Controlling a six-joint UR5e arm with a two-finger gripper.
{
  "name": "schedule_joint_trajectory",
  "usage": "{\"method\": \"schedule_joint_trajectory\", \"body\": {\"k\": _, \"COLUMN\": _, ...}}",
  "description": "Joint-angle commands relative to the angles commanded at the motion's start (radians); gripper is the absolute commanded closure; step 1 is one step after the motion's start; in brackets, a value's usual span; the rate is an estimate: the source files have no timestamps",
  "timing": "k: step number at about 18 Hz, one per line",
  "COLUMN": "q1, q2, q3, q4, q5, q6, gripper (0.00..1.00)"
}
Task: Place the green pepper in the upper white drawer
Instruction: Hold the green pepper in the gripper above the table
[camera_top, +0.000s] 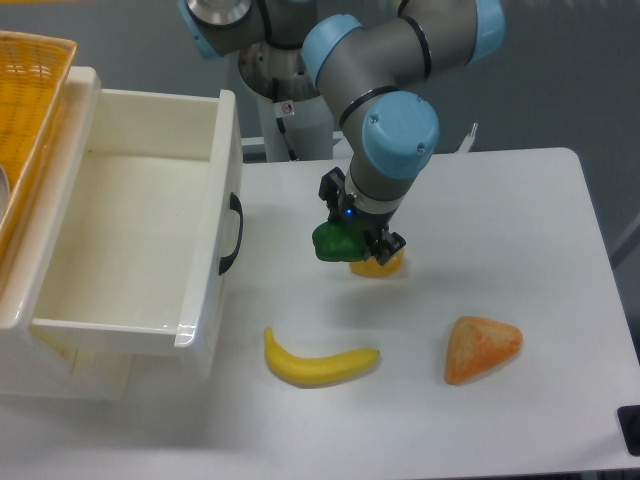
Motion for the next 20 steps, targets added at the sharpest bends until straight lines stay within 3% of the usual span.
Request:
{"method": "schedule_joint_trajectory", "body": {"k": 14, "q1": -0.003, "q2": 0.005, "q3": 0.025, "q4": 0.000, "q5": -0.002, "q6": -0.074, "gripper": 0.44}}
{"method": "schedule_joint_trajectory", "body": {"k": 20, "q1": -0.025, "q2": 0.025, "q3": 0.038, "q4": -0.003, "q5": -0.005, "q6": -0.176, "gripper": 0.44}}
